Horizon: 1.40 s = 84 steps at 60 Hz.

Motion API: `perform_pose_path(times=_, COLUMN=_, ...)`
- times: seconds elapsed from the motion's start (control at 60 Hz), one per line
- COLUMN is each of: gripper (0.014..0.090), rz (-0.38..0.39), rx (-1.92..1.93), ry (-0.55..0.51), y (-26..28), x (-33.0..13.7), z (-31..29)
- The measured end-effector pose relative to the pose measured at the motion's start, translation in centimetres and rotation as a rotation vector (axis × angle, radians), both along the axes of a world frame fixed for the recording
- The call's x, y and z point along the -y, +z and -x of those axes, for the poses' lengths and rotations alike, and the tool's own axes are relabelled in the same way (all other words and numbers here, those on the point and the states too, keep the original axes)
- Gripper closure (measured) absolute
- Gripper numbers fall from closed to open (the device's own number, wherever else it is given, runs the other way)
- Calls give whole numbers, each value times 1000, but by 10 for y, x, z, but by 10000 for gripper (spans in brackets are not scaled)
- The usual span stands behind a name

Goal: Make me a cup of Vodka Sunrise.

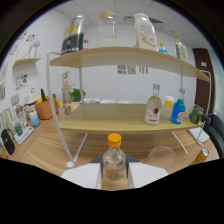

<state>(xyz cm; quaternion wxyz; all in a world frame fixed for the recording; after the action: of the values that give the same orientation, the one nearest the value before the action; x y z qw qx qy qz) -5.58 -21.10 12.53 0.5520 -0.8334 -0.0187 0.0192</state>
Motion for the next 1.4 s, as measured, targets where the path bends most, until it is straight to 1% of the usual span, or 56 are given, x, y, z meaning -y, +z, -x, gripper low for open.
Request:
perform_pose_path(times=0.167, gripper=699, rz=88, rx=-11, ry=-3, y=-55, x=-10, z=6)
perform_pose_path(times=0.4, gripper=699, rz=187, rx=-24, ry=-16, y=-96, x=-17, z=11)
perform_pose_path(times=0.483, gripper=698, rz=206, rx=-26, ry=-12, y=-104, x=-16, z=12)
perform_pose_path(times=0.667, gripper=688, rz=185, rx=2, ry=24, y=-103, x=-8, z=15)
perform_pose_path(times=0.817, gripper=674, rz=191, rx=23, ry=63, y=-105, x=4, z=18)
perform_pose_path(times=0.833, gripper=656, rz=193, rx=27, ry=67, y=-105, x=5, z=18)
perform_pose_path(times=0.917, gripper=520, rz=181, rx=31, ry=82, y=-96, x=9, z=19)
perform_pose_path(times=0.933, gripper=469, rz=176, rx=29, ry=86, y=-93, x=10, z=20)
perform_pose_path(times=0.95, gripper=377, rz=172, rx=27, ry=87, y=-89, x=11, z=20)
perform_pose_path(times=0.967, gripper=371, rz=168, rx=25, ry=87, y=-85, x=12, z=20)
perform_pose_path(times=1.017, gripper=237, rz=151, rx=12, ry=93, y=-70, x=16, z=22)
perform_pose_path(times=1.05, gripper=178, rz=138, rx=4, ry=94, y=-58, x=20, z=22)
perform_pose_path(times=1.1, gripper=198, rz=116, rx=-7, ry=90, y=-39, x=25, z=22)
perform_pose_path(times=1.25, gripper=188, rz=67, rx=-30, ry=64, y=13, x=53, z=11)
perform_pose_path(times=1.4, gripper=183, rz=44, rx=-1, ry=26, y=37, x=85, z=-19)
